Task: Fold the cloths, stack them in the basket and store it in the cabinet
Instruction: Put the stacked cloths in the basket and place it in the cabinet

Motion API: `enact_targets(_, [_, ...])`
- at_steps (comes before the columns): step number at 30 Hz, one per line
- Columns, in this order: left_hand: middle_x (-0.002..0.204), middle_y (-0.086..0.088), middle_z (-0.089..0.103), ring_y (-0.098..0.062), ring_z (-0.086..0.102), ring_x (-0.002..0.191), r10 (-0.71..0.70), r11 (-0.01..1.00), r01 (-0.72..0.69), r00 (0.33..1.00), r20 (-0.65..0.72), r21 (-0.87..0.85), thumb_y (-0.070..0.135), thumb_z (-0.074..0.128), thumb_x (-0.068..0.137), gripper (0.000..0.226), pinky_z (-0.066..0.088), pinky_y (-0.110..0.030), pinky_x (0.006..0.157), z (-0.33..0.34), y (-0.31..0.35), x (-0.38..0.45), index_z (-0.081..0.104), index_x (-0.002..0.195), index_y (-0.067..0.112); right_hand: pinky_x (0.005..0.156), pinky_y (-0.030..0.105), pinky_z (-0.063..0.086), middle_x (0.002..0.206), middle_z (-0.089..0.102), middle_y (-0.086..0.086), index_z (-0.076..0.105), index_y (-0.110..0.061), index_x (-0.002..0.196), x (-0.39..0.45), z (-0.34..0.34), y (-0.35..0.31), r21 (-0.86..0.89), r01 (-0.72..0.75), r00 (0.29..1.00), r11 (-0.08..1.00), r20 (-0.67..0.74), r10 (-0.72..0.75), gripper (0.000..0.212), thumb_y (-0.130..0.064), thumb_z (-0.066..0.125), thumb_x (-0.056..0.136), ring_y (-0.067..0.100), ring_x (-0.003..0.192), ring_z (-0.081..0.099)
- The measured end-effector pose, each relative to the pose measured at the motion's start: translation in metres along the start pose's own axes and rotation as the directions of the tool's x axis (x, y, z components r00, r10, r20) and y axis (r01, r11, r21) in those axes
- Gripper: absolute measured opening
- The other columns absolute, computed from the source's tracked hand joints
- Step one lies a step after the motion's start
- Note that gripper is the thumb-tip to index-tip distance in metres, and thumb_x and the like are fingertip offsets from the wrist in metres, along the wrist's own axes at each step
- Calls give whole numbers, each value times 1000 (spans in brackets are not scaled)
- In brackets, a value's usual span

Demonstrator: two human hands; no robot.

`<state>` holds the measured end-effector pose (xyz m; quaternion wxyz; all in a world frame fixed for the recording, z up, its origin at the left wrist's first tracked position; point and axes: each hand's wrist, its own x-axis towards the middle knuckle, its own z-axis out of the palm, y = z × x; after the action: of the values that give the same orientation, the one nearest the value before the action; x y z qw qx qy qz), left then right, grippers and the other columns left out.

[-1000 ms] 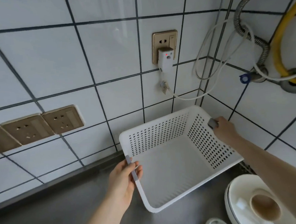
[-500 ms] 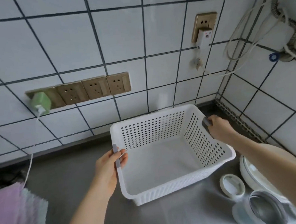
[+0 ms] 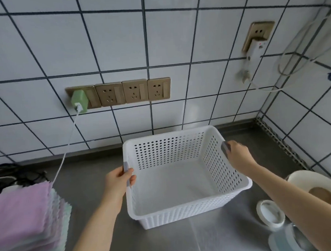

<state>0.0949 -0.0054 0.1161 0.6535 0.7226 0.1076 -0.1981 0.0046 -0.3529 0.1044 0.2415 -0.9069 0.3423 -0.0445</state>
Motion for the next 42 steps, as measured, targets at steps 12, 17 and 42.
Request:
enact_targets(12, [108,0,67,-15,66,96,101,993,-104,993,55,56,6,54,92,25,53,-27,81,-58,9,1,62,112,20,85,47,52,122,56,14,42,-11,130,-43,0,-89,-220,183,980,958,-35,-195,42,-17,44,89,29,104,55])
enact_targets(17, [104,-5,68,-20,66,95,181,983,-180,983,-25,16,2,52,93,26,54,-29,81,-106,11,-1,61,114,14,99,34,42,127,58,6,45,-12,134,-88,33,-189,-19,451,888,892,110,-447,41,-18,50,94,23,118,51])
enact_targets(42, [120,-2,64,-21,64,107,-307,952,306,951,-27,-24,79,71,48,100,50,-43,97,-366,-107,91,52,125,18,95,60,43,155,23,12,22,-33,146,-195,308,-369,42,-527,146,849,988,42,116,-88,59,51,48,134,30])
